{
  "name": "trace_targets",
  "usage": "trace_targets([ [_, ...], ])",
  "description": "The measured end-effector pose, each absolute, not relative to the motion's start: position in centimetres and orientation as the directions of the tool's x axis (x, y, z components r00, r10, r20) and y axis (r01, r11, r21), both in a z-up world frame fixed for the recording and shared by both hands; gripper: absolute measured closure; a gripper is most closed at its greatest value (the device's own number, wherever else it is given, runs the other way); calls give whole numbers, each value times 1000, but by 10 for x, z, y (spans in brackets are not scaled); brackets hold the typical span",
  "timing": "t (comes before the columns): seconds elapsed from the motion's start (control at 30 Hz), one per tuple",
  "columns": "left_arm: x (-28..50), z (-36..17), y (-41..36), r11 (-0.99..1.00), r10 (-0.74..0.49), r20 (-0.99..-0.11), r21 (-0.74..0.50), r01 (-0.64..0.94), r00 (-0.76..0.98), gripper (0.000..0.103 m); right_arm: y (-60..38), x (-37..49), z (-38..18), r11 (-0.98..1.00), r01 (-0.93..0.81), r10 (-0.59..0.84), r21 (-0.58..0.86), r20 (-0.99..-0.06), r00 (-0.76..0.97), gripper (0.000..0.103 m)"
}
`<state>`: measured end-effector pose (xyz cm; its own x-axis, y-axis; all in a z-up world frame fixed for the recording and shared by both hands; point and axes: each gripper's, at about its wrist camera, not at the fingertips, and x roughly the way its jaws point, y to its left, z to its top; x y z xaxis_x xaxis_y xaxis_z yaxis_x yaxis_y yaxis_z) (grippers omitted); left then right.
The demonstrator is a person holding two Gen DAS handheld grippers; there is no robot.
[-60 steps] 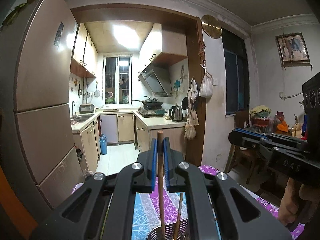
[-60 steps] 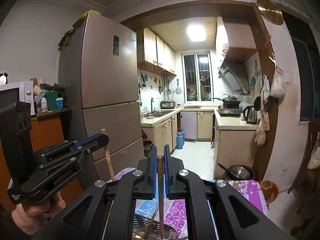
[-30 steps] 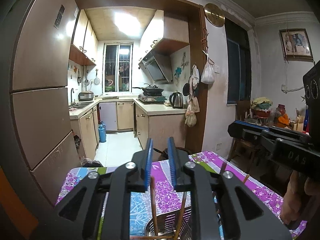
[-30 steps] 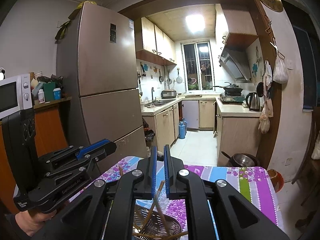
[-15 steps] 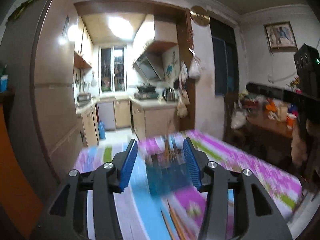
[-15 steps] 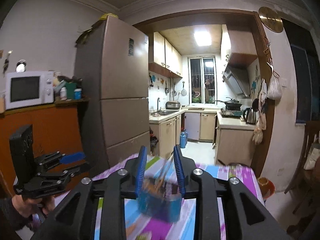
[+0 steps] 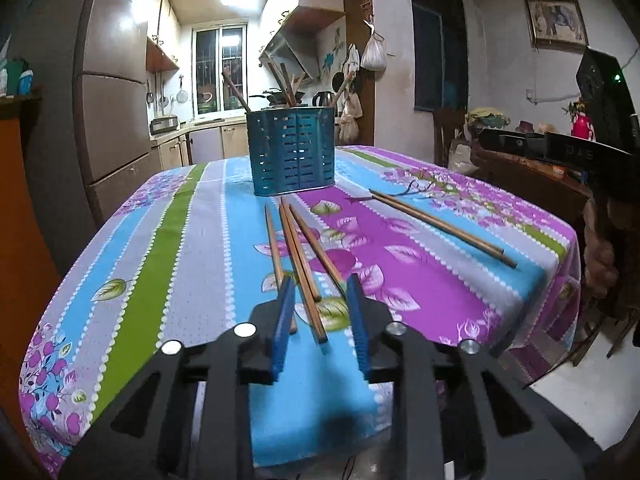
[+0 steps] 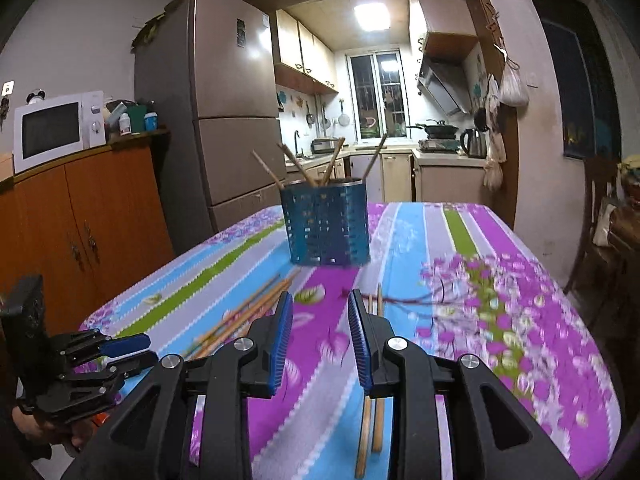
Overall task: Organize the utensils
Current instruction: 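Move both grippers back to the remaining chopsticks on the table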
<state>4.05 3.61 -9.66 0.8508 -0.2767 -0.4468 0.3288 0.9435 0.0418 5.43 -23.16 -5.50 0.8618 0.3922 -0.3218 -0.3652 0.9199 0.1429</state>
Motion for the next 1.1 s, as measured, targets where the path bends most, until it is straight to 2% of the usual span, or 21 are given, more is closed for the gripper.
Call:
trace_targets([
  [0.13, 37, -109, 30, 944, -250, -456, 80, 319, 854, 90, -233, 53, -64, 921, -354, 388, 159, -340, 857, 73],
  [0.37, 39, -135, 29, 953, -216, -499, 81, 293, 839, 90, -234, 54, -69, 922, -348, 386, 168, -355, 851, 73],
  [0.63, 40, -138, 26, 953, -214, -482, 90, 290, 850, 91, -238, 35, -85, 931, -340, 364, 131, -352, 862, 73],
  [0.93, 37, -140, 25, 955, -215, -460, 87, 285, 861, 92, -251, 16, -131, 950, -297, 309, 98, -449, 838, 75],
  [1.1, 37, -141, 24, 955, -212, -462, 87, 282, 861, 92, -253, 20, -138, 945, -302, 326, 127, -452, 830, 82],
])
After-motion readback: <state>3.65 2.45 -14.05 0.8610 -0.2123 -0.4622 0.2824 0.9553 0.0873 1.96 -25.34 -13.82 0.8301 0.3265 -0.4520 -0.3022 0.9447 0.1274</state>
